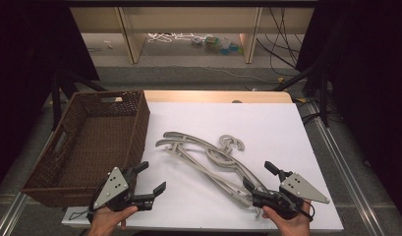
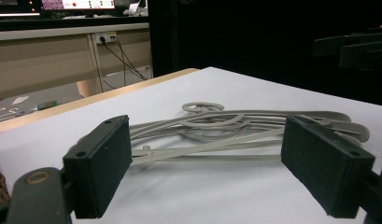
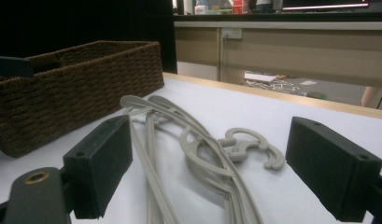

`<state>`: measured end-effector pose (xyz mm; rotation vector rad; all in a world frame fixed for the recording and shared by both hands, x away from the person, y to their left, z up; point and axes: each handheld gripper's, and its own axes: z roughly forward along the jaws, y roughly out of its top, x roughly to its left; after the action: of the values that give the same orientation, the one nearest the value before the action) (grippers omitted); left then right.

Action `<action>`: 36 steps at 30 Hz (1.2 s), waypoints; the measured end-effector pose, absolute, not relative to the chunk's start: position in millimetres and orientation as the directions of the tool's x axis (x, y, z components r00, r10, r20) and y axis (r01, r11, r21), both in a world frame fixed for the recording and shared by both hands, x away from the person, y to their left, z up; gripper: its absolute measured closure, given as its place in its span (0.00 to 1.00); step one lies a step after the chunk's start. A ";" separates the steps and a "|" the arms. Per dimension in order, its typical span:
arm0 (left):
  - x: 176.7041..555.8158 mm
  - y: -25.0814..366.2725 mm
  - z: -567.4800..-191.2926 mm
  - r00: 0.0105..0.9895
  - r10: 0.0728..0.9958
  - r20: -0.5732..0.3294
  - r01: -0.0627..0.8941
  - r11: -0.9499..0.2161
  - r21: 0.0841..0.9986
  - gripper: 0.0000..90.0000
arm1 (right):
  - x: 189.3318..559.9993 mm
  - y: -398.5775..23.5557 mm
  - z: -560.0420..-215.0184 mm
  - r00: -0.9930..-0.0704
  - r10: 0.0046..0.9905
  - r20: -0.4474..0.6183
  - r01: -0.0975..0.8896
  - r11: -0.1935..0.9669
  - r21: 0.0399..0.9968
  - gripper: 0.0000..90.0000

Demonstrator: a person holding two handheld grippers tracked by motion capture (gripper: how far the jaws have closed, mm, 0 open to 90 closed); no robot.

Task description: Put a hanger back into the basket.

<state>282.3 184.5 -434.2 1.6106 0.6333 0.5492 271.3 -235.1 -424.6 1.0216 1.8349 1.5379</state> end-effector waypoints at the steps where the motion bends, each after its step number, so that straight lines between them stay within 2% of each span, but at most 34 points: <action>1: 282.5 184.4 -434.3 0.736 0.677 -0.003 0.088 -0.091 0.992 0.18 | 271.1 -235.2 -424.4 -0.571 0.818 0.070 0.218 0.070 0.973 0.17; 3: 282.3 184.3 -434.3 0.735 0.678 -0.005 0.090 -0.091 0.992 0.18 | 272.2 -234.7 -425.0 -0.574 0.816 0.070 0.210 0.065 0.976 0.17; 5: 282.6 184.6 -434.1 0.734 0.679 -0.003 0.088 -0.091 0.992 0.18 | 276.1 -235.4 -425.8 -0.594 0.804 0.017 0.159 0.096 0.983 0.17; 21: 281.9 184.8 -433.1 0.728 0.686 0.010 0.091 -0.111 0.990 0.18 | 281.0 -238.4 -422.1 -0.597 0.802 0.013 0.182 0.120 0.976 0.18; 32: 281.6 182.6 -433.6 0.727 0.686 0.027 0.080 -0.124 0.989 0.18 | 303.5 -234.4 -415.5 -0.619 0.784 -0.048 0.283 0.279 0.918 0.18; 36: 281.7 182.1 -434.0 0.724 0.689 0.034 0.080 -0.132 0.988 0.18 | 325.7 -234.0 -410.4 -0.662 0.744 -0.092 0.321 0.391 0.863 0.24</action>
<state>281.7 182.1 -434.0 1.6419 0.6291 0.5887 325.7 -234.0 -410.4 0.9119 2.1844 1.2023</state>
